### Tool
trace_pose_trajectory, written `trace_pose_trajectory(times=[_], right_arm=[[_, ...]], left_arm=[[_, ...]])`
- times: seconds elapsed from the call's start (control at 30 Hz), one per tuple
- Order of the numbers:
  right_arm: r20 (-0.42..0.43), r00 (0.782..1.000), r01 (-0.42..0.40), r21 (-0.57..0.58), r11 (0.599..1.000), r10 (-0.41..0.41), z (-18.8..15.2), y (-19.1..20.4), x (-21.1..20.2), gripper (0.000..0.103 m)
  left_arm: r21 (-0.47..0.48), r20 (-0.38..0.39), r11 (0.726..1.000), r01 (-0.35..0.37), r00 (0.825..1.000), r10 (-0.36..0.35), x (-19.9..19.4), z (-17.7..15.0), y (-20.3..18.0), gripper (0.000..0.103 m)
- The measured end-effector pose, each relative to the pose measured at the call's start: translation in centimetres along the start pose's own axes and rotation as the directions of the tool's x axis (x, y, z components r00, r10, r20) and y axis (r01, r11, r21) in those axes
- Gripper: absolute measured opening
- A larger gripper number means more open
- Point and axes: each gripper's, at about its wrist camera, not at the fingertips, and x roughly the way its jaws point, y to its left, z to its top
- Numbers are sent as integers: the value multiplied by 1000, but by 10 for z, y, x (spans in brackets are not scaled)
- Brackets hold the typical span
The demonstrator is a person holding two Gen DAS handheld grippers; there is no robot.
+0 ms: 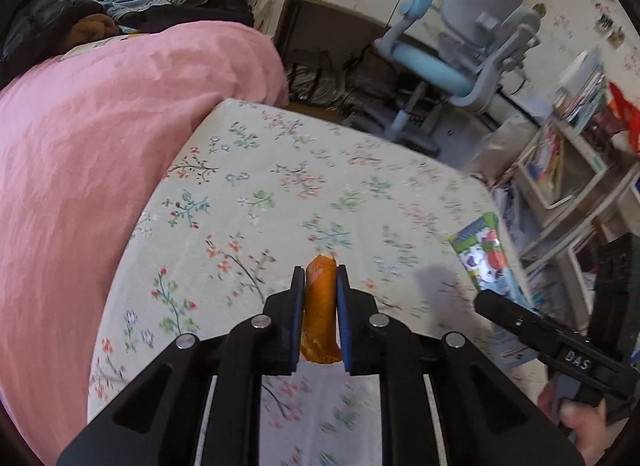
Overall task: Collect trash
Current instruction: 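Carry the juice carton and peel over the yellow bucket with both tools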
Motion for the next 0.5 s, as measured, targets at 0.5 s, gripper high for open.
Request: trace_pose_trajectory(times=[0.5], right_arm=[[107,987,-116,-15,993,117,-46,34,-84,57]], left_arm=[[8,97,1000,21,995,-22,-71,-44,-11,16]])
